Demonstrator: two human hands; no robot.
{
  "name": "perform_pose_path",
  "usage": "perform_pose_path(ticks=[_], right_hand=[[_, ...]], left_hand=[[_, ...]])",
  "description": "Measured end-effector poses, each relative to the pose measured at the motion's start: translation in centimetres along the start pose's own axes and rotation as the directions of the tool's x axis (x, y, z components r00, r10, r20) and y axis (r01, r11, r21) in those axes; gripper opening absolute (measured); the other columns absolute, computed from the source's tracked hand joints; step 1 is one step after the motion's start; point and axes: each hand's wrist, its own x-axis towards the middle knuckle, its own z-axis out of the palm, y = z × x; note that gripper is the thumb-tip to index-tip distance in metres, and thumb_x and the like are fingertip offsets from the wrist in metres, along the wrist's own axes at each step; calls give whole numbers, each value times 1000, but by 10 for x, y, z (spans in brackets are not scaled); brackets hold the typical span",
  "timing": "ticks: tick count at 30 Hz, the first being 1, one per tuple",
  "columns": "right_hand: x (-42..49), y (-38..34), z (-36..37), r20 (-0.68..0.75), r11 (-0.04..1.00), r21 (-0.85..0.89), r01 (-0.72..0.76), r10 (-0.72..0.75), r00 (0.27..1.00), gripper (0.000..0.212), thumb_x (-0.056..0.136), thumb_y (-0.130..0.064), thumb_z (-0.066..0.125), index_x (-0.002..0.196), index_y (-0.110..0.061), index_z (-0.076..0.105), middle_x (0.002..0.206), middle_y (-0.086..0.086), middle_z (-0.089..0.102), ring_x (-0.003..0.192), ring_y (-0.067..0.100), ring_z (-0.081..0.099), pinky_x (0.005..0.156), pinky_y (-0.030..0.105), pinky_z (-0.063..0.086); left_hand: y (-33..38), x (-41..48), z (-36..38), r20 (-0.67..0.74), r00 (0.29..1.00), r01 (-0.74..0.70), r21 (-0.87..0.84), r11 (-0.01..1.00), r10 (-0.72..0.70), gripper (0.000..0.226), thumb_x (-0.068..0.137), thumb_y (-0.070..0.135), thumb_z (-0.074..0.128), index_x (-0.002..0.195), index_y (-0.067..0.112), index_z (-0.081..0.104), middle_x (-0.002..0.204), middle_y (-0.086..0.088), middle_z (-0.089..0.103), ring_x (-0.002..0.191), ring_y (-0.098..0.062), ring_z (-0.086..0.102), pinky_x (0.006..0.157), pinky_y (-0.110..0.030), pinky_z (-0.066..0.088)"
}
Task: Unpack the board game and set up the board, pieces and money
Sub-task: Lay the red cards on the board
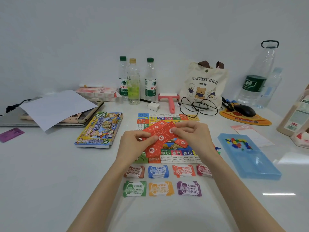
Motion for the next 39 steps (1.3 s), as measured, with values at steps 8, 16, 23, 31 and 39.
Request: perform_pose_path(ticks=[8,16,23,31,39], right_hand=[[-2,-4,1,35,993,113,-24,20,999,20,78,-1,76,88,-17,70,76,-2,75,70,11,72,57,20,55],[-1,-2,0,45,997,-39,59,-57,997,29,76,-2,78,98,-20,70,78,-7,73,70,5,71,59,15,52],[1,0,-2,50,981,-158,111,-104,993,24,79,-9,77,95,-24,71,81,-3,72,74,8,71,67,20,57],[9,-2,-10,43,995,-75,58,-55,998,11,86,-11,70,86,-22,71,80,-2,74,73,11,70,68,21,57],[64,9,-48,68,907,-402,-127,169,983,9,91,-9,63,94,-14,70,95,10,68,80,17,63,75,31,56]], left_hand=[[4,-3,3,33,998,61,-199,978,-55,9,79,22,76,84,16,75,80,-2,75,61,-8,69,54,-17,53],[-1,-3,4,1,999,-35,-66,997,36,12,84,34,70,76,25,74,75,5,74,64,-7,70,58,-18,54],[0,-4,4,-16,998,-62,-51,997,61,10,83,34,70,77,26,73,76,7,74,68,-9,71,61,-20,56],[1,-4,6,-9,996,-86,-67,994,86,5,83,31,71,78,29,73,73,11,73,66,-5,69,54,-14,51],[-5,2,6,-56,998,-49,-134,990,42,23,88,31,65,109,23,71,95,5,72,72,-7,69,67,-31,60]])
